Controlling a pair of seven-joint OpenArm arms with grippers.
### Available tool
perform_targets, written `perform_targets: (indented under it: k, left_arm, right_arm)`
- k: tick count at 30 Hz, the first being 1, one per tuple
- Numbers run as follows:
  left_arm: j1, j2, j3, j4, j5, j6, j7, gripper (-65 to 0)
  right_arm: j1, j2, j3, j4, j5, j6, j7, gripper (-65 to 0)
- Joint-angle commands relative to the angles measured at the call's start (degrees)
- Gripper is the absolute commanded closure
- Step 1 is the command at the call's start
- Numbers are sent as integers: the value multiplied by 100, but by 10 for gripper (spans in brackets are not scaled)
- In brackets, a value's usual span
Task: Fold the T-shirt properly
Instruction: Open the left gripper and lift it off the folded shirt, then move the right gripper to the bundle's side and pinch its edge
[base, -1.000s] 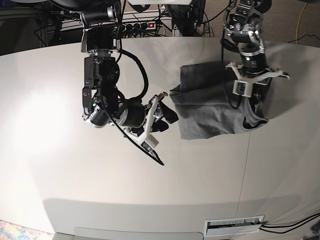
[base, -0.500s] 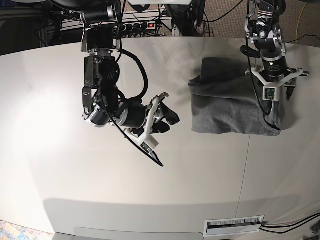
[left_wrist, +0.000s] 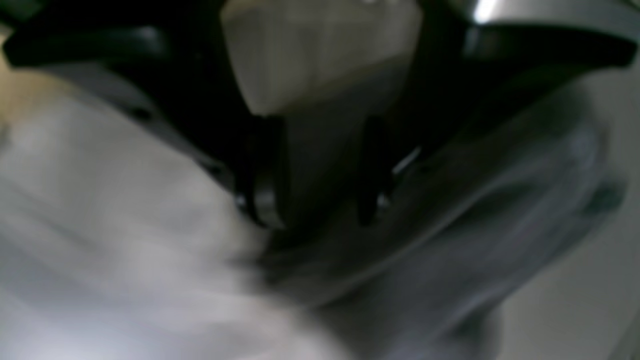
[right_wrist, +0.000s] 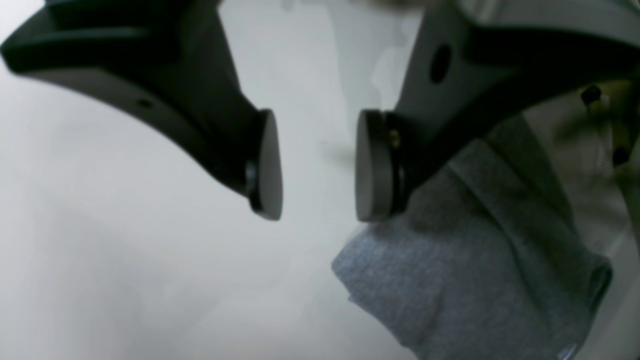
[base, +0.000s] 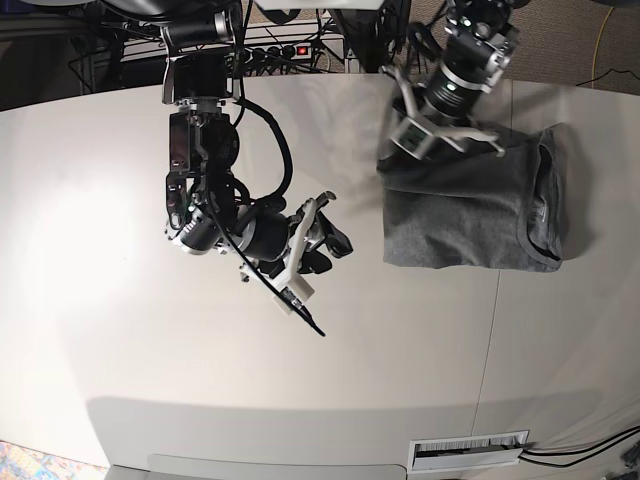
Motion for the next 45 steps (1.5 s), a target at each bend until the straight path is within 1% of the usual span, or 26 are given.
perform_targets:
  k: [1,4,6,8,10,13,14,16,18,23,28,33,35,36,37,38,39,42,45]
  left_arm:
    - [2,-37,107,109,334,24,-140,-229]
    - [-35,-339,470,96,920,46,-352,-228]
    - [-76,-551,634,42,1327,166,-518,-227]
    - [-166,-739,734,-87,1558,295,-638,-224]
    - [-295,-881,769,-319,1611,337,-717,-205]
    - [-501,-1023,866,-706,1742,378,-776,-202]
    - [-570,-1069,929,-807,1829,448,-774,-202]
    - [-713,-1172,1084,-905,1989,702,-763,-202]
    - [-835,-1270,1231,-907,2026,809,-750,-202]
    - [-1032,-1279,1482,-907,2022,811,-752,-195]
    - [-1128,-1244,1574,-1027,2017,807,-752,-93]
    - [-1270,-1239,1574,-1285,2022,807,-754,-83]
    - [-1311,-1239,1574,-1305,2024,809,-752,-49]
    - [-1314,-1239,1574,-1305,2022,811,-752,-15]
    - [-1311,-1239,1574,-1305,2022,811,-752,0]
    - [-1307,-1239,1574,-1305,2022,833,-748,0]
    - [-1296,-1239,1576,-1303,2024,894,-748,0]
    - [-1266,-1241,1626,-1239,2070,1266,-564,0]
    - [-1191,-1274,1757,-1025,2262,1421,-264,0]
  right_arm:
    - [131,-13,0,101,107,8,118,-255]
    - [129,-13,0,101,105,8,92,-255]
    - [129,-13,0,101,111,8,87,-255]
    - [129,-13,0,101,111,8,87,-255]
    - [129,-13,0,101,129,8,90,-255]
    - [129,-13,0,101,129,8,92,-255]
    - [131,-15,0,101,127,8,94,-255]
    - [131,-13,0,101,127,8,109,-255]
    - [129,-13,0,101,127,8,116,-255]
    - [131,-13,2,101,127,8,125,-255]
    - [129,-13,2,101,127,8,122,-255]
    - [131,-15,2,101,129,8,122,-255]
    - [129,-15,2,101,129,8,125,-255]
    - [129,-13,2,101,127,8,122,-255]
    - [129,-13,2,101,125,8,122,-255]
    - [129,-13,2,101,125,8,125,-255]
    - [129,-13,2,101,127,8,127,-255]
    - [129,-13,0,101,94,8,201,-255]
    - [129,-13,0,98,-4,8,385,-255]
